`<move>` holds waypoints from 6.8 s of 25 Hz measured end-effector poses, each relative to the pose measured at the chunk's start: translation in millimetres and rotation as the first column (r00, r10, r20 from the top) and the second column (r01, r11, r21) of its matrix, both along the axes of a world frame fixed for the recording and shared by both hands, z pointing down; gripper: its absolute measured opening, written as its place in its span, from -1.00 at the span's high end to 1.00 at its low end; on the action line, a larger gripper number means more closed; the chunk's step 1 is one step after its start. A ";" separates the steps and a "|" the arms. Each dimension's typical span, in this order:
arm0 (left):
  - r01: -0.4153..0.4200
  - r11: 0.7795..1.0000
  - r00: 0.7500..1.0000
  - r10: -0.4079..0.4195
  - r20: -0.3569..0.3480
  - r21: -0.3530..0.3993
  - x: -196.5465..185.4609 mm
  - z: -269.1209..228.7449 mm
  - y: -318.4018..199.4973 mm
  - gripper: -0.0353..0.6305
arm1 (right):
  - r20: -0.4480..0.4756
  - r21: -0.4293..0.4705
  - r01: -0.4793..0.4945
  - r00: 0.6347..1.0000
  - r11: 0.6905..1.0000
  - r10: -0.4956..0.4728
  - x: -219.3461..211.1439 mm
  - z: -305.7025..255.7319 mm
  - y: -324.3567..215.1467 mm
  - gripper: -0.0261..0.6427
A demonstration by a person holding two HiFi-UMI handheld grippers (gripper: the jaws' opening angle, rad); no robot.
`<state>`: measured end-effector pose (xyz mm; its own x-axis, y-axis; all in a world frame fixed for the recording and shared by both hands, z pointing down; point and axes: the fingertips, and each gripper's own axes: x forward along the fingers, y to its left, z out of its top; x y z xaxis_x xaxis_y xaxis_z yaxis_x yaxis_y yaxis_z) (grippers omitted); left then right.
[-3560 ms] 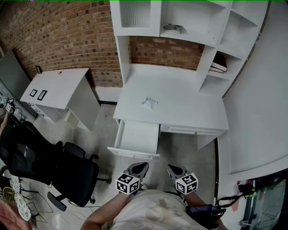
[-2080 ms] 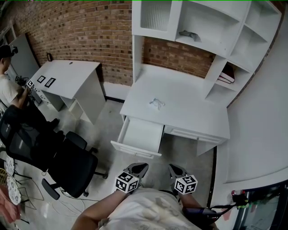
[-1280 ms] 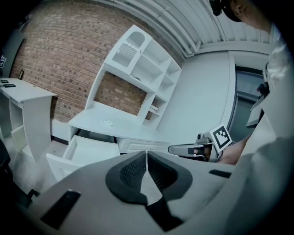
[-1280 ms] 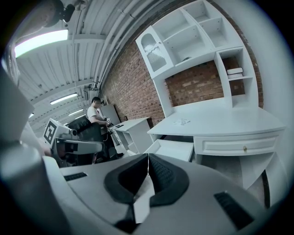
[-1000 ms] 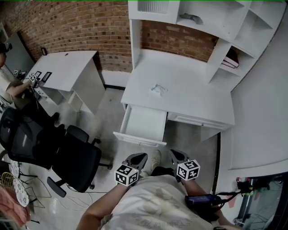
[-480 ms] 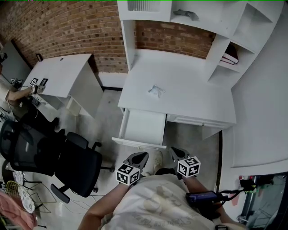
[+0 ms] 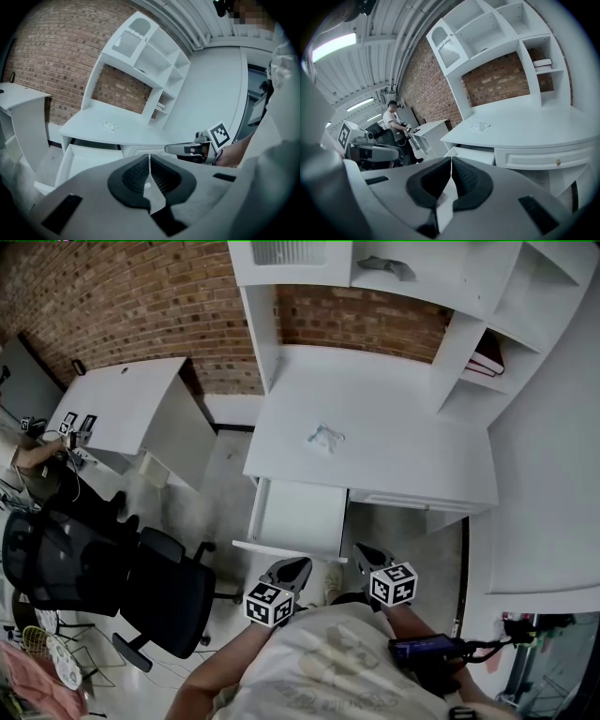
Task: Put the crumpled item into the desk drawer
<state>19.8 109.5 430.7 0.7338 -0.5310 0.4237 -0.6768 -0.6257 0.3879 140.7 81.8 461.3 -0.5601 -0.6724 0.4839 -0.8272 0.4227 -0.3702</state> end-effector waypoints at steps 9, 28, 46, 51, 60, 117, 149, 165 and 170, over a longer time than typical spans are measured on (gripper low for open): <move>0.033 0.999 0.999 -0.033 0.008 -0.009 3.6 4.1 -35.2 0.81 | 0.001 -0.005 0.021 1.000 1.000 -0.021 6.4 5.8 -41.9 0.85; 0.093 0.995 0.996 -0.092 0.014 -0.038 16.7 18.8 -105.7 0.81 | -0.009 -0.030 0.080 0.997 0.996 -0.081 17.6 23.8 -124.7 0.85; 0.133 0.986 0.991 -0.133 0.008 -0.096 33.5 37.7 -150.6 0.81 | -0.080 -0.060 0.161 0.983 0.985 -0.165 22.5 47.2 -182.6 0.85; 0.159 0.982 0.987 -0.159 0.008 -0.106 34.2 41.5 -157.4 0.81 | -0.103 -0.057 0.196 0.974 0.979 -0.201 19.5 52.6 -199.1 0.85; 0.206 0.971 0.978 -0.206 0.018 -0.120 32.7 48.5 -162.8 0.81 | -0.137 -0.059 0.238 0.960 0.969 -0.244 14.1 62.5 -223.0 0.85; 0.414 0.894 0.909 -0.416 0.026 -0.169 -11.2 61.4 -167.5 0.81 | -0.330 -0.093 0.347 0.874 0.933 -0.358 -41.5 96.9 -386.9 0.08; 0.413 0.891 0.909 -0.416 0.022 -0.186 -13.5 64.0 -155.6 0.81 | -0.434 -0.234 0.329 0.807 0.915 -0.401 -39.6 131.8 -393.8 0.11; 0.424 0.888 0.904 -0.428 0.018 -0.179 -15.6 65.8 -159.0 0.81 | -0.449 -0.197 0.370 0.789 0.908 -0.419 -41.9 124.7 -392.0 0.27; 0.427 0.887 0.902 -0.431 0.018 -0.173 -16.5 63.4 -157.1 0.81 | -0.449 -0.175 0.368 0.796 0.913 -0.407 -41.0 114.5 -392.6 0.28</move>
